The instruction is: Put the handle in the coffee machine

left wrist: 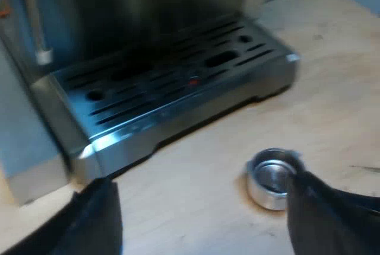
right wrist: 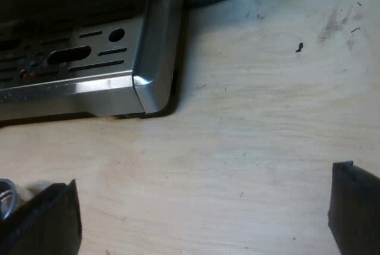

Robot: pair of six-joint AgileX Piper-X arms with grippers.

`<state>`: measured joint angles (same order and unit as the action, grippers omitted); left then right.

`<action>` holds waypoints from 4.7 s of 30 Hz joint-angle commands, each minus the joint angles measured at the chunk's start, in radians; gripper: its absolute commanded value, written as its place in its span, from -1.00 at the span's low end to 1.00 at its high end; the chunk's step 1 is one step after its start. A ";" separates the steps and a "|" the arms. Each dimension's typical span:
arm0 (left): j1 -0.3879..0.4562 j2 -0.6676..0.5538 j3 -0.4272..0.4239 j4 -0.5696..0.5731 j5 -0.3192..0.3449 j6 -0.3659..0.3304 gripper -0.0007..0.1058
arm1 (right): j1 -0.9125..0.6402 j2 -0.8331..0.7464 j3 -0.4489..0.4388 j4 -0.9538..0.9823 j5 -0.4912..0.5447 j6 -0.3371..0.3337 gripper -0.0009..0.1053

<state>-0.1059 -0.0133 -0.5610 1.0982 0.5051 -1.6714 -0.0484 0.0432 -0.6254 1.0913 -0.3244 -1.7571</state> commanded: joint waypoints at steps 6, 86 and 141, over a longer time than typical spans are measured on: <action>-0.074 0.042 -0.030 -0.005 0.033 -0.012 0.34 | 0.072 0.162 -0.137 0.092 0.015 -0.026 0.62; -0.551 0.419 0.026 -0.170 -0.113 0.213 0.34 | 0.921 1.363 -0.135 -0.197 0.265 0.281 -0.98; -0.551 0.420 -0.125 0.116 -0.381 0.187 0.34 | 1.253 1.696 -0.468 -0.663 0.074 0.504 -0.98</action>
<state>-0.6523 0.4072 -0.6789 1.2105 0.1400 -1.4745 1.2014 1.7423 -1.0886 0.4199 -0.2427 -1.2548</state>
